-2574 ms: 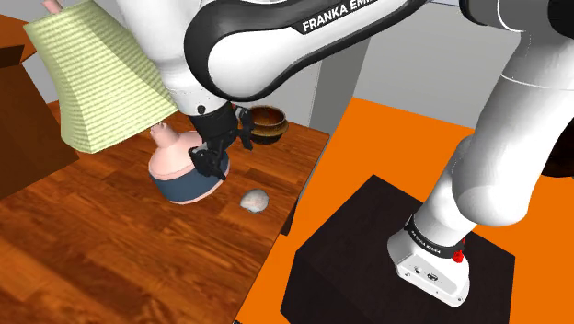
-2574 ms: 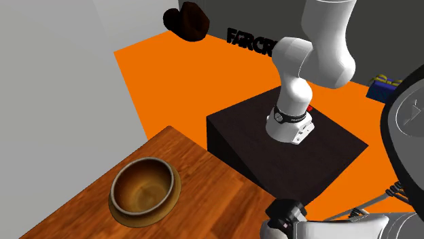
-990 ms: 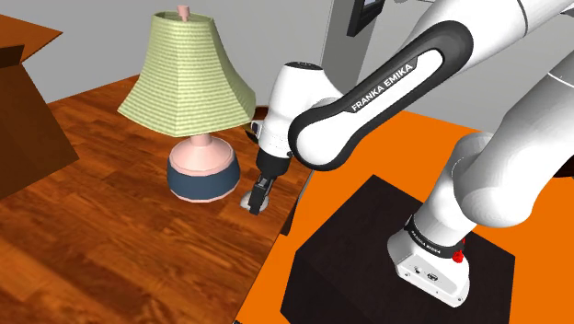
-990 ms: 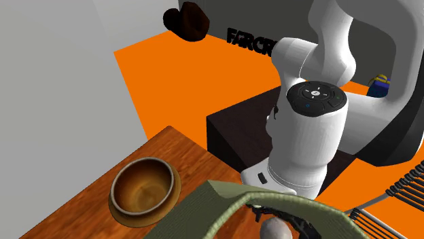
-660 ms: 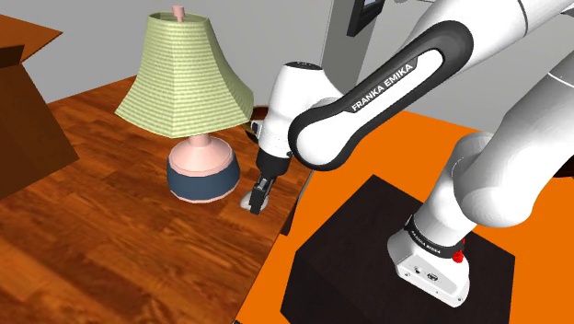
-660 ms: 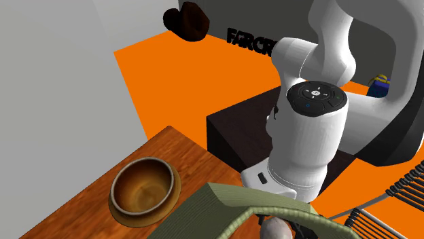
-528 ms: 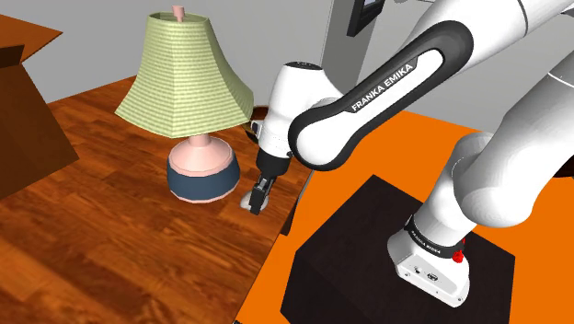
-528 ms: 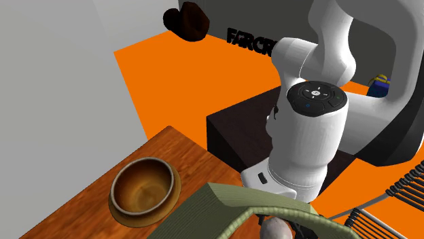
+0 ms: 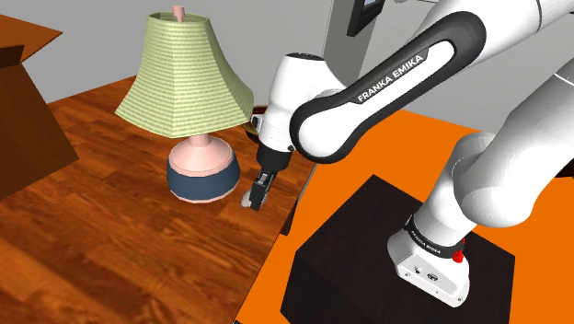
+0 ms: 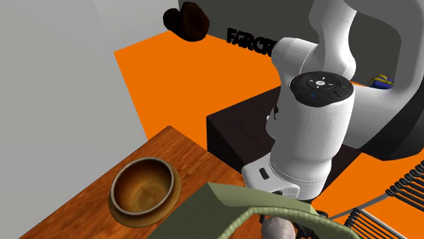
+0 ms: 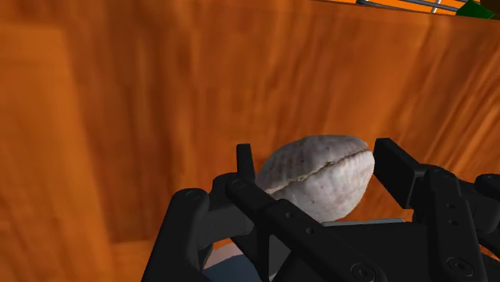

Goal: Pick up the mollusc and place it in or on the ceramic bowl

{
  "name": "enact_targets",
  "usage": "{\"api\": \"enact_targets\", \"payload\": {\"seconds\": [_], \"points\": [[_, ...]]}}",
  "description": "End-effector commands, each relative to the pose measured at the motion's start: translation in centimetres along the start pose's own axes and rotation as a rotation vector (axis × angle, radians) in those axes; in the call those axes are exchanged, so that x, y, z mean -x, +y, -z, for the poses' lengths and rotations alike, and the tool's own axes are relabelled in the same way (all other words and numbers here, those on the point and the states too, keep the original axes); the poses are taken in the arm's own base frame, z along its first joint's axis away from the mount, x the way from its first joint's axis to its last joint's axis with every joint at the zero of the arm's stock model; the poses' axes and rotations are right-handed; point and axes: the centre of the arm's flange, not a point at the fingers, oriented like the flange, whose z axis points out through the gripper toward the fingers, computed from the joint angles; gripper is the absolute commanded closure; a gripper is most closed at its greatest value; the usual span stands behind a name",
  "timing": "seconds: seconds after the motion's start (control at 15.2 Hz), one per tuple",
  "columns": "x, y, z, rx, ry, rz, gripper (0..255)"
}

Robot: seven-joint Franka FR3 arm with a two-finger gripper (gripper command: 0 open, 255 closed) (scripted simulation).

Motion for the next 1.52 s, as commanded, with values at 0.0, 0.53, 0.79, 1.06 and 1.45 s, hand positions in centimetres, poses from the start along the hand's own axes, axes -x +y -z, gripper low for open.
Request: {"api": "enact_targets", "payload": {"seconds": [0.0,0.53,0.79,1.06,1.45], "points": [[-0.2,-0.2,1.1,0.000,0.000,0.000,255],[-0.8,-0.9,5.2,0.000,0.000,0.000,255],[-1.1,-1.2,7.3,0.000,0.000,0.000,255],[-1.4,-1.5,9.3,0.000,0.000,0.000,255],[-1.8,-2.0,12.4,0.000,0.000,0.000,255]]}}
